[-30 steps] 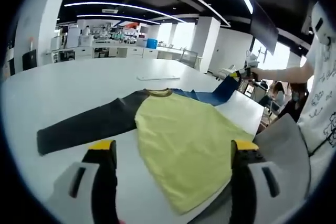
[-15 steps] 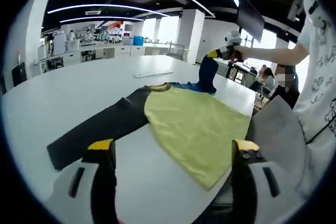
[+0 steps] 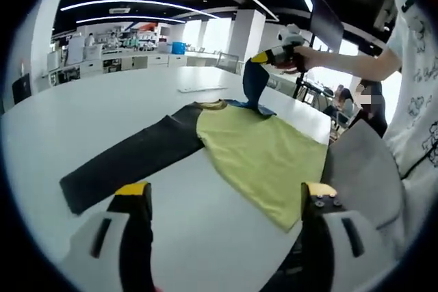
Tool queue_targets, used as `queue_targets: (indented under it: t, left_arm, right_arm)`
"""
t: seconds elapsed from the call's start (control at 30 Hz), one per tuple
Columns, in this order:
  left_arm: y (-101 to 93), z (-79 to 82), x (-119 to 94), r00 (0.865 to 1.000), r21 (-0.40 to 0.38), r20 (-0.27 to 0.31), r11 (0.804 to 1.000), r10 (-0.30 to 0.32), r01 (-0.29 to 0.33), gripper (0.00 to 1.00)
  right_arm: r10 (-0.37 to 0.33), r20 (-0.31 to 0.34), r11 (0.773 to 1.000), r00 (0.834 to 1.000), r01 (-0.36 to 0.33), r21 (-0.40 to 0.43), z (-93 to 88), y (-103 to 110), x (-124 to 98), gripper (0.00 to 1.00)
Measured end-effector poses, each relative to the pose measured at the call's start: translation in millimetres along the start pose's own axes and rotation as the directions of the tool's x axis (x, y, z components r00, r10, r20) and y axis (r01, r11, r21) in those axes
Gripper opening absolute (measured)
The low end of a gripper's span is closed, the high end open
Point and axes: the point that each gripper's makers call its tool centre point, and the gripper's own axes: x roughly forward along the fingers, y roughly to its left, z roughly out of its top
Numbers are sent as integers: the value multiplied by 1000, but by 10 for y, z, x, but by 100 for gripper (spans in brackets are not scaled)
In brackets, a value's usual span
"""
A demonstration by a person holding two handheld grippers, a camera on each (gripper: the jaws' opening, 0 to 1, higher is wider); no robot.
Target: Fold the garment on the visible template until the final outline fits inside the template.
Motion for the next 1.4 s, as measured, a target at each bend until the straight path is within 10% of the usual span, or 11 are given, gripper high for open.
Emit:
queue_targets:
  t: [0.7,1.4]
  left_arm:
    - [103,-196,50,1000,-70,-10,997,13,-14,85]
    - [49,-159,119,1000,-91,-7,996,19,-20,85]
  right_arm:
    - [4,-161,999,987,-10,-40,-782,206,1262,0]
    - [21,-239,999,971,-9,54,-1124,219,1670,0]
